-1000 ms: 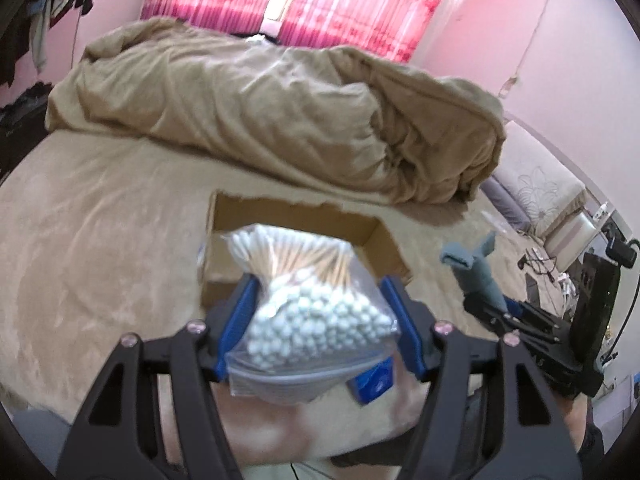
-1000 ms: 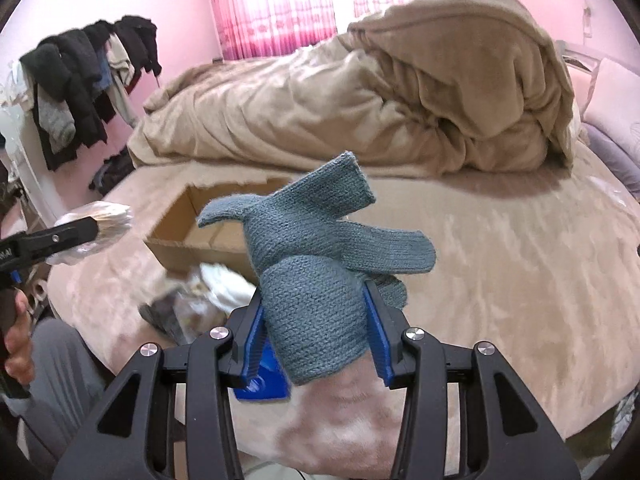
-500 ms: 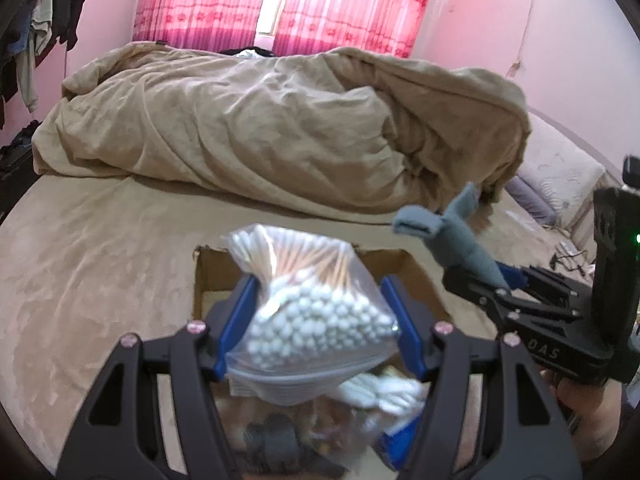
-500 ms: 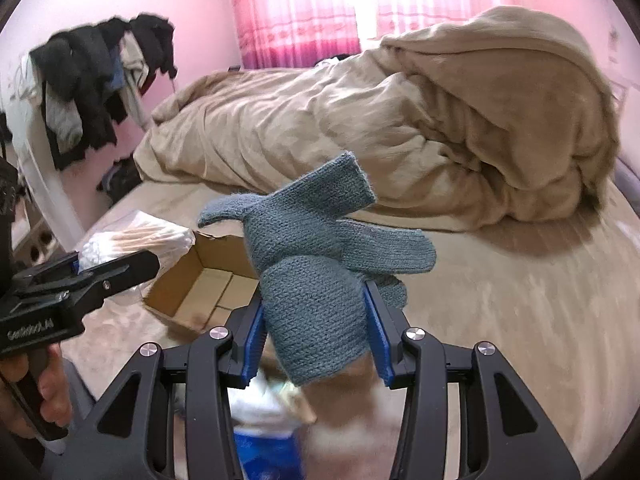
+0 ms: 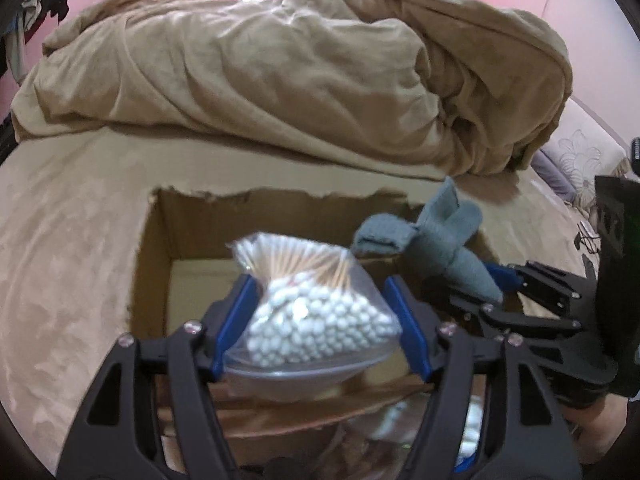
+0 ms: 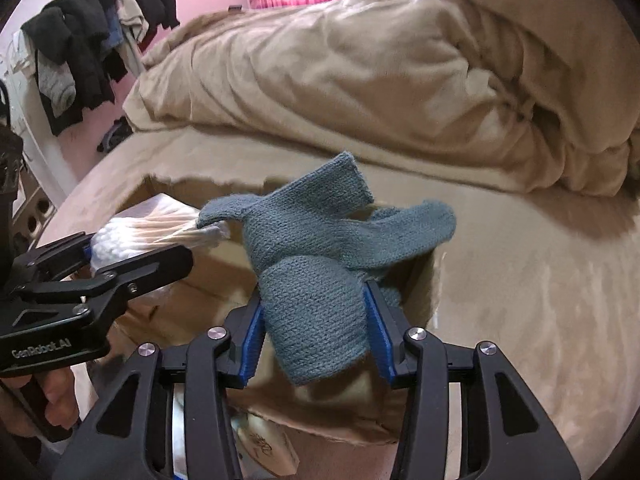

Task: Organize objects
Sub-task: 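Lower the swab bag and glove into the box and open both grippers, then grasp the grey dotted glove with the left gripper while the right grasps the blue tissue pack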

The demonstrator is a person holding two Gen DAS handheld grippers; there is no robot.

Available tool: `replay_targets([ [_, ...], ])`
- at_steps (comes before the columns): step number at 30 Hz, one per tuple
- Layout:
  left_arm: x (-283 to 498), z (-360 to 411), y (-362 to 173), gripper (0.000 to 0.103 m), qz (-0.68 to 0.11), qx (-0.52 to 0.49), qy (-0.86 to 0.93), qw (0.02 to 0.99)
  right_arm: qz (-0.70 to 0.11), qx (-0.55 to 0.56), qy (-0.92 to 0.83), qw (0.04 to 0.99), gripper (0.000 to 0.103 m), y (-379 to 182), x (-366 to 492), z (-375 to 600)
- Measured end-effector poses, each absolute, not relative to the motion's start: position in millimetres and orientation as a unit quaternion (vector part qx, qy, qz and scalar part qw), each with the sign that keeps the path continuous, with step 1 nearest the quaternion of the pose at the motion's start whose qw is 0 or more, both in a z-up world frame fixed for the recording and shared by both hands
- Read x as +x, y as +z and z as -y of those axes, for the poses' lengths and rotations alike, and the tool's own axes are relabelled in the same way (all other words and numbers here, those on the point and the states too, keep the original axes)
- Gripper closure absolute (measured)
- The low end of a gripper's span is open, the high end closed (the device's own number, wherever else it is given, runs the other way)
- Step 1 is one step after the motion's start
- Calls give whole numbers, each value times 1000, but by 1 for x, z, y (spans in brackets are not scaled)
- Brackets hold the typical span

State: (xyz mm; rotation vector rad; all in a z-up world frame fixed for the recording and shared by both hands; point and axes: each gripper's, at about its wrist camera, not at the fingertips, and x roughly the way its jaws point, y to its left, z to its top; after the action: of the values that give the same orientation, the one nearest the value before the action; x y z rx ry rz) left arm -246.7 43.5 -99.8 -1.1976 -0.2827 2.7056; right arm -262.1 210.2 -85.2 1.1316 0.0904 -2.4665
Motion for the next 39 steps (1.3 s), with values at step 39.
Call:
replay_targets([
  [39,-60,1,-5,5,71,-356,931,40,-34,302,-935,180,26,43,-83,-230],
])
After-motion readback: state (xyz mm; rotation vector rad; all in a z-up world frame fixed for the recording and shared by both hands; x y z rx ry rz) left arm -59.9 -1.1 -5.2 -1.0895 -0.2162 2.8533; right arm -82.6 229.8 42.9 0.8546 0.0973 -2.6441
